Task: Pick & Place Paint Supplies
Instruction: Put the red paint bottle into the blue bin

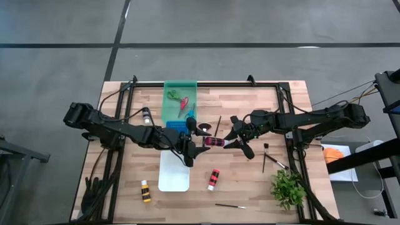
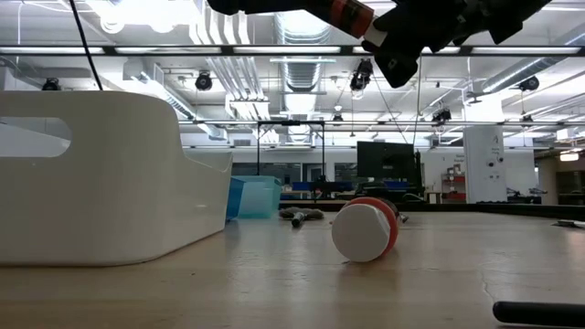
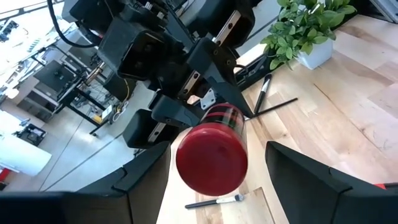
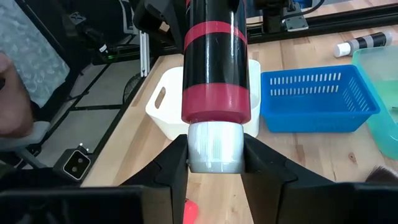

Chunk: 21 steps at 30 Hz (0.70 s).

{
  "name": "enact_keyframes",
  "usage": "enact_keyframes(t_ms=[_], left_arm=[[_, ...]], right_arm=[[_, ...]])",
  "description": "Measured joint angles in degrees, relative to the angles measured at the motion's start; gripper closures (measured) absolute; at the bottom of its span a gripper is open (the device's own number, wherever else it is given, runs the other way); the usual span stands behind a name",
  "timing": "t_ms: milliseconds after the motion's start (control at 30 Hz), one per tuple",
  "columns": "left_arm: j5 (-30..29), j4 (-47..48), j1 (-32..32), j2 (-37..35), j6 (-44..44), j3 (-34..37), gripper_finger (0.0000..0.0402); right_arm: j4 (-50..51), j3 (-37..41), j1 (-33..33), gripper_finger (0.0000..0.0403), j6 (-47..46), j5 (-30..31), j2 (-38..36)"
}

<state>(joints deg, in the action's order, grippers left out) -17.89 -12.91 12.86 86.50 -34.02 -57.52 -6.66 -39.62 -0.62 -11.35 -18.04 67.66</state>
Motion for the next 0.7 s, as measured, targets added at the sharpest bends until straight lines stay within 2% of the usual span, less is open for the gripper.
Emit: enact_keyframes(t_ms=[200,533,700], left_arm=[[0.0,-0.1,0.0,0.0,0.0,0.0,0.0147],[1.0,0.1,-0.3,0.0,0.0,0.1,0.0262],[1.1,0.1,-0.5,0.0,0.0,0.1,0.0264]], right_arm=[[0.0,0.0,0.0,0.0293,0.0,0.0,0.0],[-0.1,0.5,0.0,0.0293,0.6,-0.1,0.0],[-1.1,0.9,-0.3,0.0293,1.5,0.0,0.0]])
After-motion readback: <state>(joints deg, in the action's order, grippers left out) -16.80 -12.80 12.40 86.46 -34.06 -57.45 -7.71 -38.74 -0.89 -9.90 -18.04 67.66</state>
